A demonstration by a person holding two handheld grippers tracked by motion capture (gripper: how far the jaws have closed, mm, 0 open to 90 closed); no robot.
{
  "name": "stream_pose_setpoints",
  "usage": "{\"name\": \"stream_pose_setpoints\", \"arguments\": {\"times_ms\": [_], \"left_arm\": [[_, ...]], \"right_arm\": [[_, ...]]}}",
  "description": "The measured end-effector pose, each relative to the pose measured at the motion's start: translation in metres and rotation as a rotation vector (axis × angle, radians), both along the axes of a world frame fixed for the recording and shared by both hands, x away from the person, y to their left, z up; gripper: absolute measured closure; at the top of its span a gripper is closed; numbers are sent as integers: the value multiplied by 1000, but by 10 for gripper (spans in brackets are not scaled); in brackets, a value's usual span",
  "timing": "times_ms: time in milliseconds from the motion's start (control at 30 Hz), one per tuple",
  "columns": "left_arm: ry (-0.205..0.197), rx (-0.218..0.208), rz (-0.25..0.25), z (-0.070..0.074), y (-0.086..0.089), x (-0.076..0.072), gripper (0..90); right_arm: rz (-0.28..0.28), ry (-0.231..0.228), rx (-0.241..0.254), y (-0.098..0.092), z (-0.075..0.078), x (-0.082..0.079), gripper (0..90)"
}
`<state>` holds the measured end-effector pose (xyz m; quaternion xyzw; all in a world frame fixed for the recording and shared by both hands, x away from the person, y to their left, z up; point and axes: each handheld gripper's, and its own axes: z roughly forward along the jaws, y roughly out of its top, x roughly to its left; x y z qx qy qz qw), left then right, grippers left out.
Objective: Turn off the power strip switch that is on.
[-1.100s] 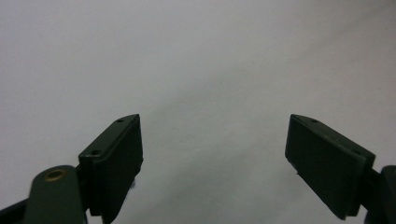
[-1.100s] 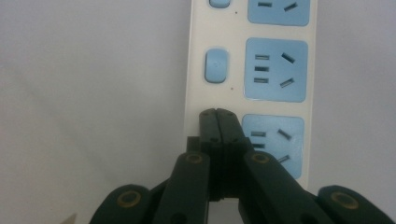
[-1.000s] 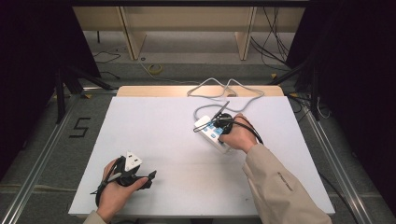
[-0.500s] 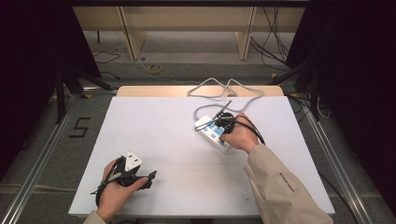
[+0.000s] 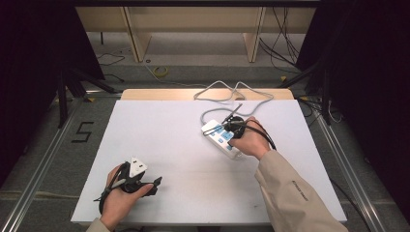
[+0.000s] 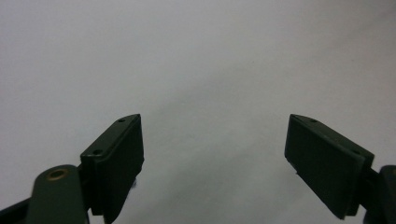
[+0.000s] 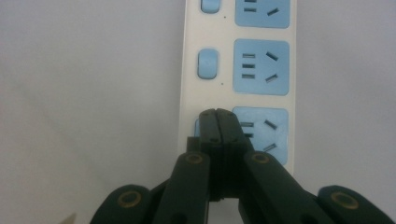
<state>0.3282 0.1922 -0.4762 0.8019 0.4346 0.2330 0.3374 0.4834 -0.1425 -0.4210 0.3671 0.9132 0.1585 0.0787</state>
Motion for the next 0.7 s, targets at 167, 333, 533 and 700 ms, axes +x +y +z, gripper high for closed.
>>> {"name": "stream_pose_setpoints", "arguments": {"times_ms": [167, 333, 533, 700], "left_arm": [[2, 5, -3, 0, 0, 0, 195], [1, 1, 0, 0, 0, 0, 195], [5, 2, -1, 0, 0, 0, 195], [3, 1, 1, 0, -1, 0, 195]], "right_arm": [[-3, -9, 10, -4, 1, -2, 900], [-9, -13, 12, -8, 3, -4, 900], [-16, -22, 16, -13, 6, -7, 900], [-20, -25, 17, -18, 8, -9, 900]]}}
